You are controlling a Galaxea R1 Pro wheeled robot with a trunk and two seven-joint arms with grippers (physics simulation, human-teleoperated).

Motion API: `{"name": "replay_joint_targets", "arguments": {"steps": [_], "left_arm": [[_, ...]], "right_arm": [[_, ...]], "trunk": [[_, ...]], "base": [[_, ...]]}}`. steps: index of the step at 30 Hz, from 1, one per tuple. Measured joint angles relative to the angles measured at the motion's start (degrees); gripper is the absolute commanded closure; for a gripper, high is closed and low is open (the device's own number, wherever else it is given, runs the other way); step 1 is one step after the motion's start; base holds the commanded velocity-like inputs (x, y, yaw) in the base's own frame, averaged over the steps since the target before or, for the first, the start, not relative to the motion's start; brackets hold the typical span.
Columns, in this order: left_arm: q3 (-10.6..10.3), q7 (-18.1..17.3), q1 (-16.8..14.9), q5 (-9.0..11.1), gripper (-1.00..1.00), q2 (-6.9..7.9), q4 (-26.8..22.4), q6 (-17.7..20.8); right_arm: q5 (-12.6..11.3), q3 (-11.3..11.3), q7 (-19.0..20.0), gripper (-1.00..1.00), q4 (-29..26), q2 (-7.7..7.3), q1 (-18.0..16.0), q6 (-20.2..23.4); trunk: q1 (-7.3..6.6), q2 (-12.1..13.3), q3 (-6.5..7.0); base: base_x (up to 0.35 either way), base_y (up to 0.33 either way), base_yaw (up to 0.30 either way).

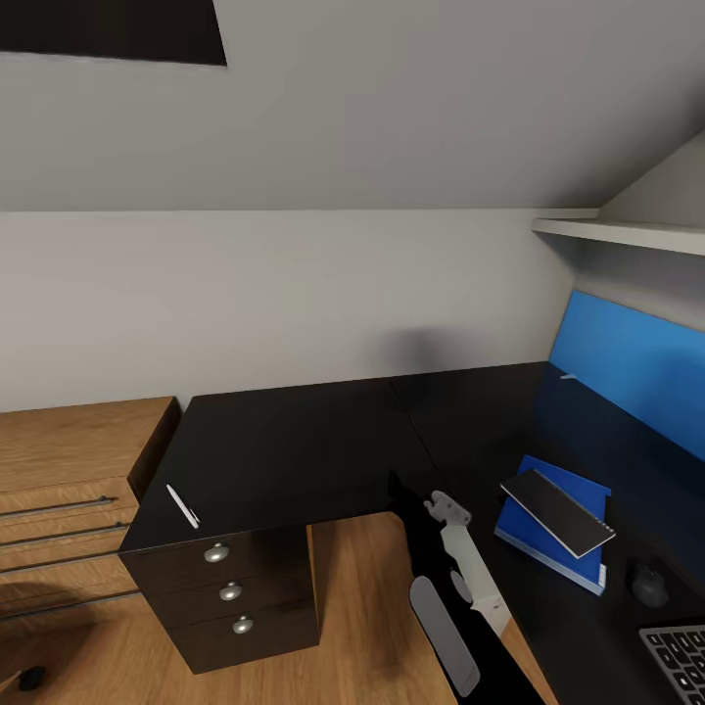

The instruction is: In the bedroom, organize the workspace by keeping the computer under the desk, ensuring the monitor is on the desk, placing the keyboard on the desk next to the monitor, placing the mouse on the desk next to the keyboard, moving the folder from the swivel chair onto the desk next to the mouse, stacking the notebook on top of the folder with the pen on top of the notebook, and positioning the swivel chair next to the desk.

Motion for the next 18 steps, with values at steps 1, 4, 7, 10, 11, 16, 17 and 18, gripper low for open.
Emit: {"name": "replay_joint_targets", "arguments": {"steps": [1,4,7,10,11,16,17,18], "left_arm": [[0.0,0.0,0.0,0.0,-1.0,0.01,0.0,0.0],[0.0,0.0,0.0,0.1,-1.0,-0.02,0.1,0.1],[0.0,0.0,0.0,0.1,-1.0,-0.02,0.2,0.1],[0.0,-0.1,0.0,0.1,-1.0,-0.02,0.2,0.1],[0.0,-0.1,0.0,0.1,-1.0,-0.02,0.2,0.1],[0.1,-0.2,0.0,0.2,-1.0,0.04,0.2,0.1],[0.1,-0.2,0.0,0.2,-1.0,0.03,0.2,0.1],[0.1,-0.2,0.0,0.2,-1.0,0.04,0.2,0.0]], "right_arm": [[0.0,0.0,0.0,-1.0,0.0,-0.04,0.0,-0.6],[-0.1,0.2,0.1,-1.0,2.6,0.36,0.0,-3.5],[0.0,0.3,0.1,-1.0,3.5,0.83,0.0,-3.7],[0.0,0.3,0.1,-1.0,4.0,0.97,0.0,-3.7],[0.0,0.3,0.1,-1.0,4.1,0.99,0.0,-3.7],[0.0,0.3,0.1,-1.0,4.5,1.02,0.0,-3.7],[0.0,0.3,0.1,-1.0,4.5,1.02,0.0,-3.7],[0.0,0.3,0.1,-1.0,4.5,1.02,0.0,-3.7]], "trunk": [[0.0,0.0,0.0],[0.0,0.0,0.0],[0.0,0.0,0.0],[0.0,0.0,0.0],[0.0,0.0,0.0],[-0.02,0.0,0.0],[-0.02,0.0,0.0],[-0.02,0.0,0.0]], "base": [[0.0,0.0,0.193],[0.0,0.0,0.229],[0.0,0.0,0.248],[0.024,0.027,0.249],[0.094,0.122,0.25],[0.143,0.229,0.25],[0.14,0.283,0.25],[0.133,0.289,0.25]]}}
